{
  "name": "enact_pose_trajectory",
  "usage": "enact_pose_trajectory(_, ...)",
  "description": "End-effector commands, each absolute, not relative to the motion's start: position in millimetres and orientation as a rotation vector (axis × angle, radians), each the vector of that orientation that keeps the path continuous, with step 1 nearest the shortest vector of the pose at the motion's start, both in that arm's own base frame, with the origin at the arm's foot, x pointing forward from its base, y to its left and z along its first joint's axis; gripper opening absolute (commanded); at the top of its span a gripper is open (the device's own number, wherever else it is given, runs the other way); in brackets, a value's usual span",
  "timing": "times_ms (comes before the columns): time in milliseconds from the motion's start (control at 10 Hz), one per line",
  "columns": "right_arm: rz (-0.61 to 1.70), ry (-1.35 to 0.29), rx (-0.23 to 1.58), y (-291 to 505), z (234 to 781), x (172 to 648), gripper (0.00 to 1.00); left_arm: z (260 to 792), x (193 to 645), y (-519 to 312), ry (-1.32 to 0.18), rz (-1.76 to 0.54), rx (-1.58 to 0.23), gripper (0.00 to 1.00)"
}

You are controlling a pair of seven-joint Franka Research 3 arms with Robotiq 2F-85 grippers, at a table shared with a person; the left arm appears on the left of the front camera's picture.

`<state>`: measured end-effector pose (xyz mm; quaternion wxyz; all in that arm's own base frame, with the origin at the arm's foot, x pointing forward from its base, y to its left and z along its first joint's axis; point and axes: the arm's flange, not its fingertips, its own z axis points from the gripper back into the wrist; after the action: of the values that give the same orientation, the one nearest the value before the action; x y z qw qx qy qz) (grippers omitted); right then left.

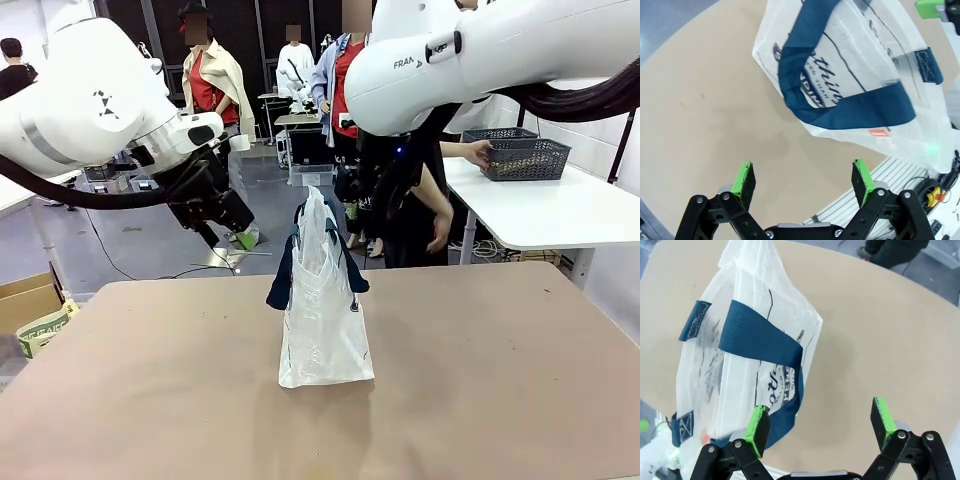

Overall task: Transfer purchased items from the store into the shopping bag.
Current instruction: Open the Reusable shopping bag in the center of the table.

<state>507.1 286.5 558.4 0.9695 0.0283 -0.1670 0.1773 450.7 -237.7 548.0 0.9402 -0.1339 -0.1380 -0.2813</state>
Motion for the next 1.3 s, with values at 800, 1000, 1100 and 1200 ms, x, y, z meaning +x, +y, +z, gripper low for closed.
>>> enact_pose_trajectory(800,0.217,-0.313,0.138,336,577,526,1.0,576,444,-296,-0.166,-0.492,-0.381,1.0)
enact_pose_trajectory(1000,0.224,-0.283,0.144,339,571,521,1.0,570,450,-302,-0.158,-0.472,-0.382,1.0)
enact_pose_trajectory(1100,0.221,-0.268,0.15,338,566,520,1.0,565,454,-305,-0.151,-0.461,-0.378,1.0)
enact_pose_trajectory(1200,0.221,-0.248,0.161,336,560,519,1.0,561,459,-309,-0.152,-0.46,-0.382,1.0)
